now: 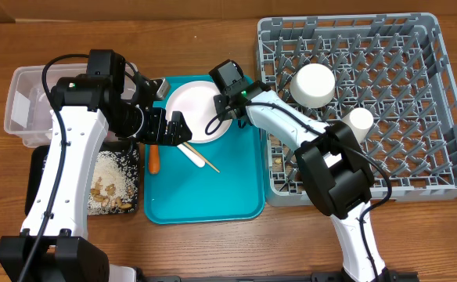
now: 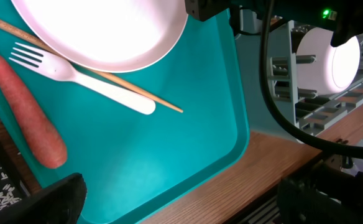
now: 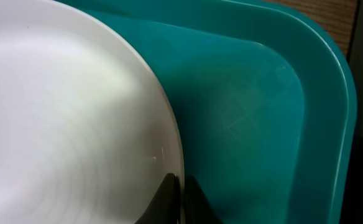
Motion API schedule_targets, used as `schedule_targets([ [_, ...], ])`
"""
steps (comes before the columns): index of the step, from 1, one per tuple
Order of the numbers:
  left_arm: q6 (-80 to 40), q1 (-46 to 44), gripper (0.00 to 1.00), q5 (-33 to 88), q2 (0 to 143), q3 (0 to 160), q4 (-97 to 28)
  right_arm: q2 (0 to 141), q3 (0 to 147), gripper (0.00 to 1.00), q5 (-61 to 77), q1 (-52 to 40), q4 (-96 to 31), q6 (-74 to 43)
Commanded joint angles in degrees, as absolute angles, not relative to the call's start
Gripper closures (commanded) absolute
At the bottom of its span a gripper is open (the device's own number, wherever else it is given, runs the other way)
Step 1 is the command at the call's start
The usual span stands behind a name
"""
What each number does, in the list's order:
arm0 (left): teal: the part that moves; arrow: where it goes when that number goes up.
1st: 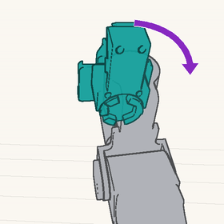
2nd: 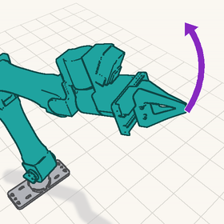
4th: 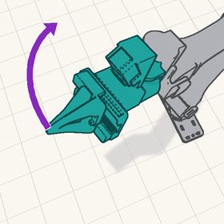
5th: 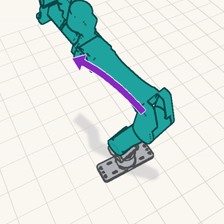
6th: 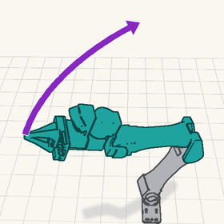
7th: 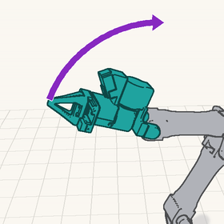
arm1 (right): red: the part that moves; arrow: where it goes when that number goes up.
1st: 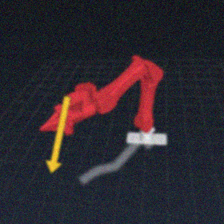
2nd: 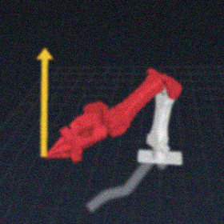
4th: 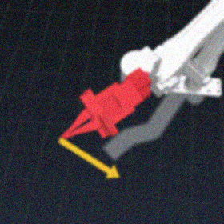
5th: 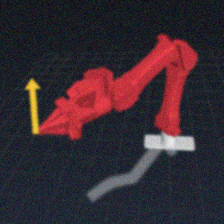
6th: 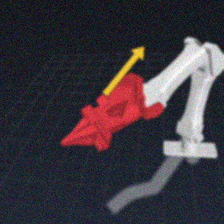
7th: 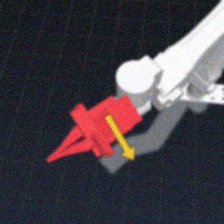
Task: Sort waste into correct bins and load items into the dishwasher
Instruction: 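Lift the white plate with the right gripper and carry it into the rack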
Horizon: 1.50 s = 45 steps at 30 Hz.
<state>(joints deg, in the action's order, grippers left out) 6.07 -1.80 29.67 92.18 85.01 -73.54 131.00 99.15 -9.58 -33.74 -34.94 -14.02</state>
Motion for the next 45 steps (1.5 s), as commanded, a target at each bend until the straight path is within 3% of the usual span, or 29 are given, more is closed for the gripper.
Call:
schedule_targets([
  [1, 5.54, -1.89, 0.00, 29.39, 92.60, 85.97, -73.43, 131.48, 98.74, 0.96, -10.44, -33.58, -36.18, -13.58],
  [19, 5.54, -1.89, 0.00, 29.39, 92.60, 85.97, -73.45, 130.17, 100.75, 0.96, -10.28, -33.19, -38.00, -13.74],
  [39, 5.54, -1.89, 0.00, 29.39, 92.60, 85.97, -73.45, 109.47, 101.62, 0.96, -10.59, -31.70, -43.35, -13.02],
  [45, 5.54, -1.89, 0.00, 29.39, 92.60, 85.97, -73.43, 103.53, 101.62, 0.96, -17.89, -29.17, -46.81, -13.08],
])
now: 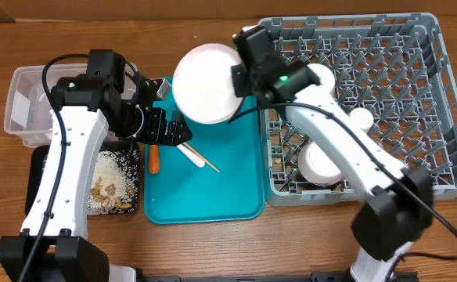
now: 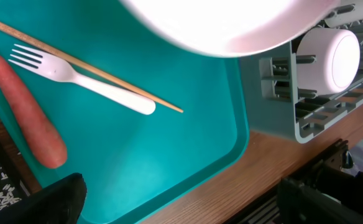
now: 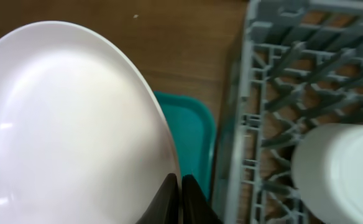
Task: Sort waste into correct bins and load items into the dishwasher
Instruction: 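Lift the white plate with the right gripper and carry it into the rack, then set the plate upright in the rack's upper right slots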
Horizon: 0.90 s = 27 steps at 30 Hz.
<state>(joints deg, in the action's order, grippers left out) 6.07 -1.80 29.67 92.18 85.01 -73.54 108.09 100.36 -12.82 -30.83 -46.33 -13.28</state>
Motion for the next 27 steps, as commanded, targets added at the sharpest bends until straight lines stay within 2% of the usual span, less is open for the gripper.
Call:
schedule_targets([
  [1, 5.54, -1.89, 0.00, 29.39, 92.60, 85.97, -73.43, 102.67, 101.62, 0.96, -19.42, -28.60, -47.37, -13.08],
  [11, 5.54, -1.89, 0.00, 29.39, 92.60, 85.97, -73.45, 99.11, 101.62, 0.96, -46.33, -21.32, -53.84, -13.02],
  [14, 5.54, -1.89, 0.00, 29.39, 92.60, 85.97, -73.45, 99.11, 101.60, 0.96, -52.56, -19.29, -54.59, -9.91],
  [21, 5.54, -1.89, 0.00, 29.39, 92.60, 85.97, -73.45, 99.11, 101.60, 0.96, -59.33, -14.66, -52.42, -8.91],
  [27, 5.54, -1.89, 0.00, 29.39, 92.60, 85.97, -73.45, 99.15, 101.34, 0.96, -58.70, -11.07, -50.61, -8.93],
])
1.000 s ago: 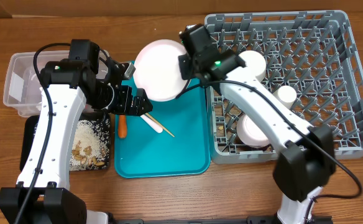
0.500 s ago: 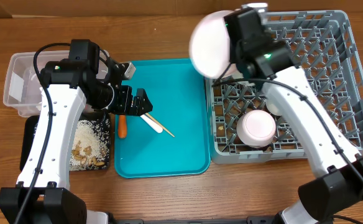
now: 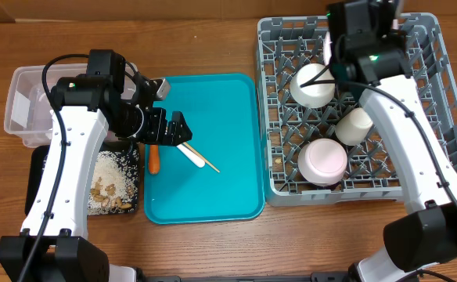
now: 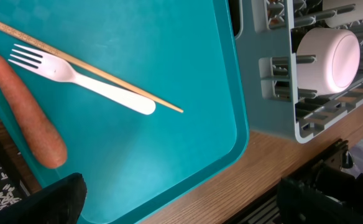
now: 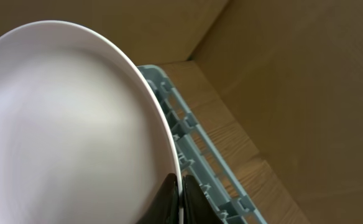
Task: Sort waste into correct bins and load items into the dishwasher
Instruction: 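Set the plate upright in the rack's upper right slots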
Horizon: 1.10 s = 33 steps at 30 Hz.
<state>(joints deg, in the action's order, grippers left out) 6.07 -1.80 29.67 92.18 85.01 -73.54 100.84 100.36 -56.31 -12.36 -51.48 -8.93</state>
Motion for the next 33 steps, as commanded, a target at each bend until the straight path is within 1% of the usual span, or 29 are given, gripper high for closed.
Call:
schedule_targets([
  [1, 5.54, -1.89, 0.00, 29.39, 92.60, 85.97, -73.43, 99.15, 101.25, 0.96, -58.74, -10.68, -50.43, -8.93],
  [6, 5.54, -1.89, 0.00, 29.39, 92.60, 85.97, -73.43, 99.18, 101.21, 0.96, -59.13, -8.75, -50.46, -8.91],
  [14, 5.54, -1.89, 0.00, 29.39, 92.60, 85.97, -73.45, 99.35, 101.21, 0.96, -60.75, -8.47, -50.28, -8.36],
  [19, 5.54, -1.89, 0.00, 29.39, 92.60, 85.97, -73.45, 100.38, 101.21, 0.96, -62.59, -7.94, -48.66, -1.61],
  [26, 5.54, -1.89, 0.00, 29.39, 92.60, 85.97, -73.45, 101.01, 101.21, 0.96, -62.54, -7.90, -47.66, 4.93],
  [28, 5.54, -1.89, 0.00, 29.39, 92.60, 85.97, -73.45, 101.41, 101.21, 0.96, -62.28, -7.75, -46.72, 8.16],
  [31, 5.54, -1.89, 0.00, 29.39, 92.60, 85.97, -73.43, 102.06, 101.21, 0.96, -59.68, -7.75, -44.60, 18.15],
  [33, 5.54, -1.89, 0.00, 29.39, 92.60, 85.97, -73.45, 102.08, 101.21, 0.96, -58.87, -7.75, -43.07, 21.96],
])
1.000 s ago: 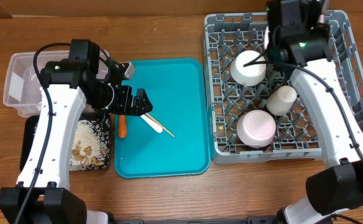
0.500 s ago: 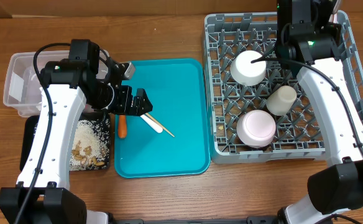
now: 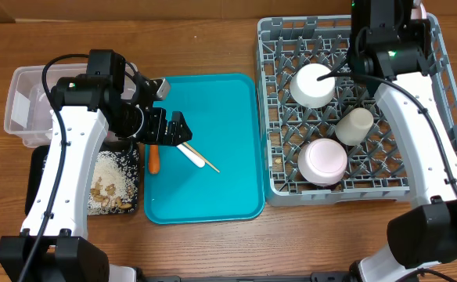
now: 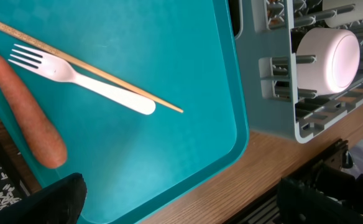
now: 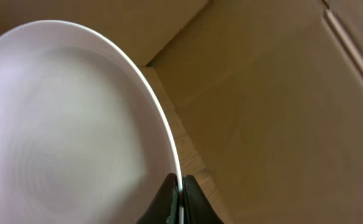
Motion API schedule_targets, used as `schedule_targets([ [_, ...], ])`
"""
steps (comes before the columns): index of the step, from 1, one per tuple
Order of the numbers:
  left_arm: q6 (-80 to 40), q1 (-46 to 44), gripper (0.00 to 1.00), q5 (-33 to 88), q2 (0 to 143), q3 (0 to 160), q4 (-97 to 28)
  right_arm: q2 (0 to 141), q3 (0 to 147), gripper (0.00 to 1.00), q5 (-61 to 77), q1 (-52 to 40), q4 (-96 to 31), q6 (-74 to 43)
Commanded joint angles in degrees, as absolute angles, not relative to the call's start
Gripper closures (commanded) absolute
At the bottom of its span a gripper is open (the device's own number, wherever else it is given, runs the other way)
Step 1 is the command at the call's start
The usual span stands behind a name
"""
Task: Sort waste into correct bins and load items into the dishwasher
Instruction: 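Set the plate upright in the rack's upper right slots, then hold the plate in the rack slots with the right gripper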
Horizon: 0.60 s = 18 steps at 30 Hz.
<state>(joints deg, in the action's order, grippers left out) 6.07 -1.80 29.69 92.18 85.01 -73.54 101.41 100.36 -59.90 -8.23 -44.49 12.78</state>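
My right gripper [image 5: 180, 186] is shut on the rim of a white plate [image 5: 76, 124], held high and nearly on edge over the far right corner of the grey dish rack [image 3: 416, 117]. In the overhead view the wrist hides most of the plate. My left gripper [image 3: 170, 129] hangs open over the left part of the teal tray [image 3: 213, 196], nothing between its fingers. On the tray lie an orange carrot [image 4: 26, 115], a white plastic fork [image 4: 88, 84] and a wooden chopstick [image 4: 119, 90].
The rack holds a white bowl [image 3: 313, 84], a cup [image 3: 354, 125] and a pinkish bowl [image 3: 322, 159]. A black tray with rice and scraps [image 3: 111, 184] lies left of the teal tray. A clear plastic bin [image 3: 25, 110] stands at the far left.
My right gripper has moved a little further right over the rack's far side, and the plate is tilted more steeply. The left arm and the tray's items have not moved.
The plate first lay on the teal tray with my right gripper shut on its rim. It was then lifted above the tray's far edge, then carried over the rack's far side, and now hangs near the far right corner. The left gripper stayed open throughout.
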Motion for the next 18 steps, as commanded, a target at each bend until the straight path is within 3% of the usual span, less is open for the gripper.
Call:
schedule_targets([
  [1, 5.54, -1.89, 0.00, 29.39, 92.60, 85.97, -73.45, 102.08, 101.21, 0.96, -58.85, -7.75, -42.35, 23.66],
  [7, 5.54, -1.89, 0.00, 29.39, 92.60, 85.97, -73.45, 102.08, 101.19, 0.96, -55.72, -7.38, -41.85, 31.81],
  [18, 5.54, -1.89, 0.00, 29.39, 92.60, 86.00, -73.43, 102.30, 95.13, 0.96, -54.06, -6.98, -39.38, 32.03],
])
